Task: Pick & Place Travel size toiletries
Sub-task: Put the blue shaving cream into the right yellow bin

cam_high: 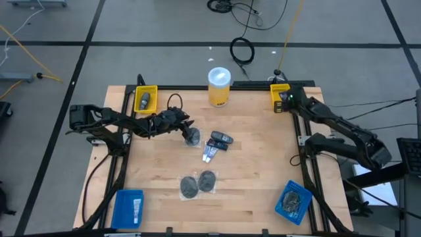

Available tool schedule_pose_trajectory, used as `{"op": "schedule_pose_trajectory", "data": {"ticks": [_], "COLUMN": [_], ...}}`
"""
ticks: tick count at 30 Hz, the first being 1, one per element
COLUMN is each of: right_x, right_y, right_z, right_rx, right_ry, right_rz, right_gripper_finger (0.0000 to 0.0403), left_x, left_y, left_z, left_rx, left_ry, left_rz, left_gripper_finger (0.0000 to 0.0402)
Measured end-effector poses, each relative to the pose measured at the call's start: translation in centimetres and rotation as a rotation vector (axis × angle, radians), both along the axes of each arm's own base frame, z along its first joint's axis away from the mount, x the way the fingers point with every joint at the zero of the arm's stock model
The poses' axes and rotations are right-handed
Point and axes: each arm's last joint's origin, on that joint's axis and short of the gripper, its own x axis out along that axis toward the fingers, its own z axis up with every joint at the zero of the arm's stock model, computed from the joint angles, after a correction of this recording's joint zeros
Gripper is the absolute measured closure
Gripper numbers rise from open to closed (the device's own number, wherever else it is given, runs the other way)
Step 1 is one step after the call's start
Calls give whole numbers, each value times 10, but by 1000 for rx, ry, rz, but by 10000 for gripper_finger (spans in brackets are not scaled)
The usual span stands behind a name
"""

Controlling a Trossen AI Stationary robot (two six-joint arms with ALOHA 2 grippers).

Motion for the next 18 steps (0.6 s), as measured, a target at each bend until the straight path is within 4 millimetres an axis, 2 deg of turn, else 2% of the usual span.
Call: {"op": "schedule_pose_trajectory", "data": {"ticks": [6, 18], "right_x": [6, 23], "right_y": [-5, -16], "right_z": [-1, -18], "right_rx": [-28, -141], "right_ry": [-2, 117], "right_rz": [-87, -272], "right_gripper_finger": [278, 276], "left_x": [0, 1], "left_y": [0, 0], "left_z": [1, 2], "left_rx": [3, 7], "left_ry": [-10, -25], "left_rz": [0, 0], "left_gripper_finger": [245, 245]}}
